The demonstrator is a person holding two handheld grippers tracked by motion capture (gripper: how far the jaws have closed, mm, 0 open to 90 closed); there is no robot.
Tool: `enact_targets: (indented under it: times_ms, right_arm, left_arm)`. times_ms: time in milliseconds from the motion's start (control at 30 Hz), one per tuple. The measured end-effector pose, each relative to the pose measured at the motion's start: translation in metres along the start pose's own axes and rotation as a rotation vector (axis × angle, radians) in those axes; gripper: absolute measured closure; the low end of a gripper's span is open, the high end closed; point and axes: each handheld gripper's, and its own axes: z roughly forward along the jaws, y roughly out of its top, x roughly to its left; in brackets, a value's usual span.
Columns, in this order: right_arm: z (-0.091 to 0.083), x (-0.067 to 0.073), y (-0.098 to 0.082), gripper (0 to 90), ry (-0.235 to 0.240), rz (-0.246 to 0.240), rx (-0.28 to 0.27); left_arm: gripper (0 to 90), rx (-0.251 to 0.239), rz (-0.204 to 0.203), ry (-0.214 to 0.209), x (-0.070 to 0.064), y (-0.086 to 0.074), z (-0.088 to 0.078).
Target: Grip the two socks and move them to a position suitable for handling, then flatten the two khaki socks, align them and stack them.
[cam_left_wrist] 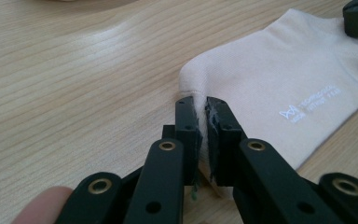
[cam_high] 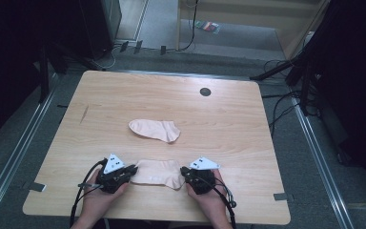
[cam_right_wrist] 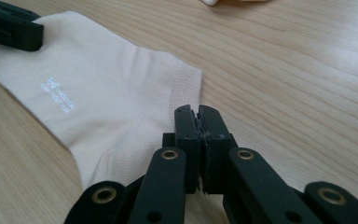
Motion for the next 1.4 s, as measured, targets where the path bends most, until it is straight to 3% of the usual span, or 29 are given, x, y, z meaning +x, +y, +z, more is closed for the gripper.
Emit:
enact_targets:
  times_ms: [133, 233, 333, 433, 600, 867, 967, 1200, 1400]
  right_arm:
    - [-0.003, -0.007, -0.001, 88.9, -0.016, -0.001, 0.009]
    - [-0.004, -0.009, 0.000, 87.9, 0.005, 0.019, 0.015]
    - [-0.005, -0.010, 0.001, 77.5, 0.064, 0.036, 0.002]
    - [-0.012, -0.012, 0.008, 70.5, 0.079, 0.057, -0.048]
    - [-0.021, -0.021, 0.021, 63.2, 0.042, 0.087, -0.113]
    - [-0.031, -0.045, 0.048, 61.0, -0.008, 0.150, -0.179]
    - [-0.024, -0.050, 0.058, 63.8, -0.019, 0.153, -0.177]
    - [0.018, -0.054, 0.080, 66.7, -0.034, 0.147, -0.133]
    - [0.055, -0.063, 0.092, 67.9, -0.051, 0.190, -0.084]
  left_arm:
    - [86.6, 0.006, 0.016, 0.015, -0.003, 0.000, -0.001]
    - [85.3, 0.004, 0.022, 0.028, -0.006, 0.000, -0.001]
    - [74.0, -0.015, 0.000, -0.006, -0.002, 0.000, -0.001]
    - [61.0, -0.087, -0.043, -0.032, 0.002, 0.003, -0.006]
    - [51.0, -0.158, -0.086, -0.017, 0.013, 0.008, -0.014]
    - [48.5, -0.210, -0.156, 0.035, 0.040, 0.024, -0.019]
    - [50.6, -0.204, -0.157, 0.065, 0.052, 0.034, -0.015]
    - [54.4, -0.189, -0.234, 0.110, 0.081, 0.055, 0.015]
    - [54.9, -0.167, -0.303, 0.135, 0.104, 0.071, 0.040]
